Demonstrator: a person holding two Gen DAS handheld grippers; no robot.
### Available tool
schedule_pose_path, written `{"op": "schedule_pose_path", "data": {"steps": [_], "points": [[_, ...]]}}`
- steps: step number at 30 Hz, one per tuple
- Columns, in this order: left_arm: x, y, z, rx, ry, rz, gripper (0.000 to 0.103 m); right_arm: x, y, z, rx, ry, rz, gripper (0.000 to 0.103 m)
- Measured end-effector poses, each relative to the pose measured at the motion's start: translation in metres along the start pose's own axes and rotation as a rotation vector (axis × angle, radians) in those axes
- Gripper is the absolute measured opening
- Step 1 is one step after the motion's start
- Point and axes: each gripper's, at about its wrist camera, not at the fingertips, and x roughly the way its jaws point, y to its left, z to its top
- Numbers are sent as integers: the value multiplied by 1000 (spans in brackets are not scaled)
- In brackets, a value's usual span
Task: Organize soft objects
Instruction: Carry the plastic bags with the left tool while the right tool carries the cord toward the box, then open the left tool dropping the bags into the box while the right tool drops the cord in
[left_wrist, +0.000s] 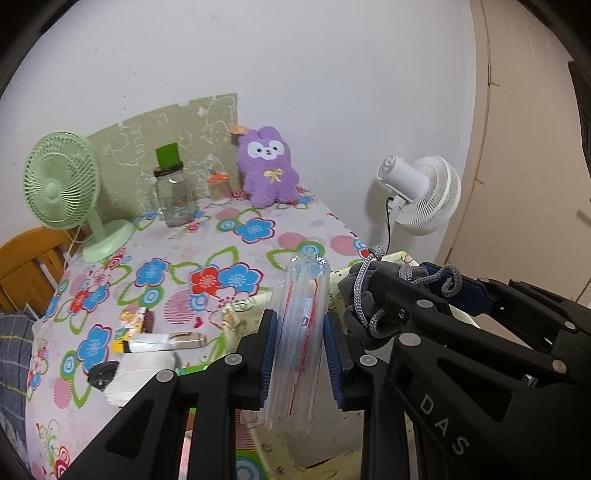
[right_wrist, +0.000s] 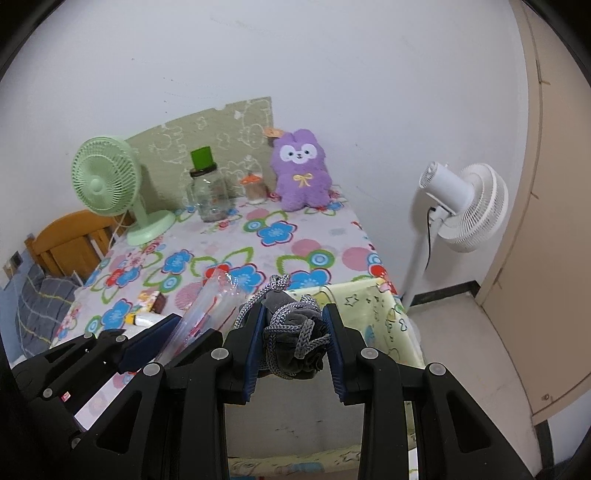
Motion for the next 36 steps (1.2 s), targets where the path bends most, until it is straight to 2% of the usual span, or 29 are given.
{"op": "schedule_pose_path", "data": {"steps": [5,8,13,17,21,22,24,26,27,36], "points": [[15,-4,-1,6,33,-11,29,14,-9,-3,13,27,-17,35],[24,-5,-3,13,45,-2,38,22,-12,-3,19,41,-23,35],[36,-5,-4,-2,81,-19,43,36,-17,-4,29,65,-27,35],[39,-8,-1,20,65,-16,51,43,-19,-4,35,74,-36,36],[43,-5,1,14,71,-29,54,48,-18,-3,34,88,-45,38],[44,-5,1,14,72,-33,56,49,-18,-3,34,88,-45,42],[41,-4,1,10,67,-45,71,48,-18,-2,34,83,-47,52],[38,-4,2,8,60,-49,81,46,-17,-2,36,70,-47,65],[36,-3,2,8,59,-47,84,45,-16,-1,36,68,-48,66],[15,3,-1,25,46,-30,91,21,-2,-4,42,38,-71,83]]}}
